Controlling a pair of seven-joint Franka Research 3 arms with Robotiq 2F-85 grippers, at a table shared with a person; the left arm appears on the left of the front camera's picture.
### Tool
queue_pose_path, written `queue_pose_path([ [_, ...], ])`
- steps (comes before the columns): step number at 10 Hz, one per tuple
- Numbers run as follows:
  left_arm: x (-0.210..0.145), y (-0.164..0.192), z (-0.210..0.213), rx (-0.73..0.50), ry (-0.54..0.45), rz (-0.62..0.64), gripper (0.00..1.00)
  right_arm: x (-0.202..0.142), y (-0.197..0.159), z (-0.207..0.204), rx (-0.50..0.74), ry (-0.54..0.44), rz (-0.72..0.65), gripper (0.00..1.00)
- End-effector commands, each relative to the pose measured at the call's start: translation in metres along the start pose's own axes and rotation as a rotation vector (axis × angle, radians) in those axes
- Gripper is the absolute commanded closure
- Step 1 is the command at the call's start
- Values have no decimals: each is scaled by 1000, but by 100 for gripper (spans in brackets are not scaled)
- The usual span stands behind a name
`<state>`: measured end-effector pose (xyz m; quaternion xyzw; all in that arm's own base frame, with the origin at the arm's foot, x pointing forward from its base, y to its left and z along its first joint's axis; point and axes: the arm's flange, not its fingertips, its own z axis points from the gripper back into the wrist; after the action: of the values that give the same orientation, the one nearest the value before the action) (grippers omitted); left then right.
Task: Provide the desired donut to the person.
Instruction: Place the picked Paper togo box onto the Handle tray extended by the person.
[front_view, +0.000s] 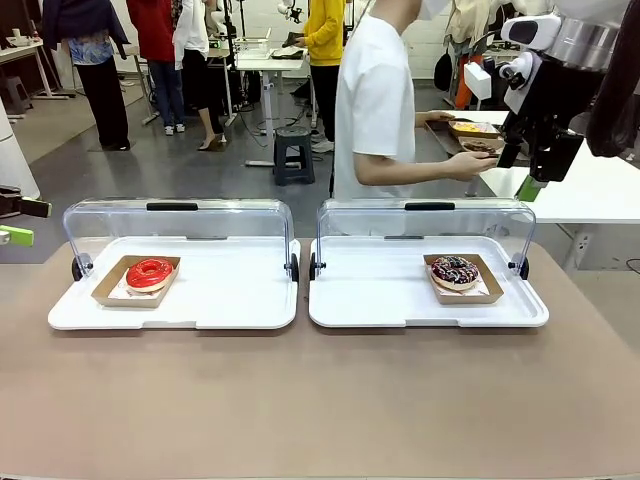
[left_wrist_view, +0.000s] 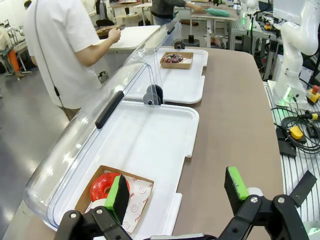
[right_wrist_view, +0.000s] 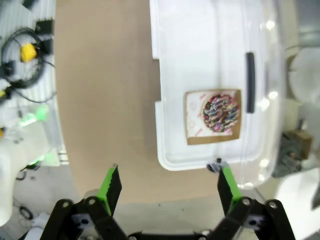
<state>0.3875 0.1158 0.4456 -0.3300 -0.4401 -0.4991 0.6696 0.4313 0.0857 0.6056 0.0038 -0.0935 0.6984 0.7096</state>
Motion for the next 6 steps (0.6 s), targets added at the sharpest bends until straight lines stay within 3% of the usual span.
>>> queue_pose_path([
  [1,0,-1,1,1,-16,-6,0,-55,-13,10,3,-216,12,0],
  [4,0,-1,1,1,-16,-6,0,-151,-7,-4,-32,-596,-76,0],
  [6,0,-1,1,1,-16,-6,0,-201,3,-23,-154,-784,-123,0],
])
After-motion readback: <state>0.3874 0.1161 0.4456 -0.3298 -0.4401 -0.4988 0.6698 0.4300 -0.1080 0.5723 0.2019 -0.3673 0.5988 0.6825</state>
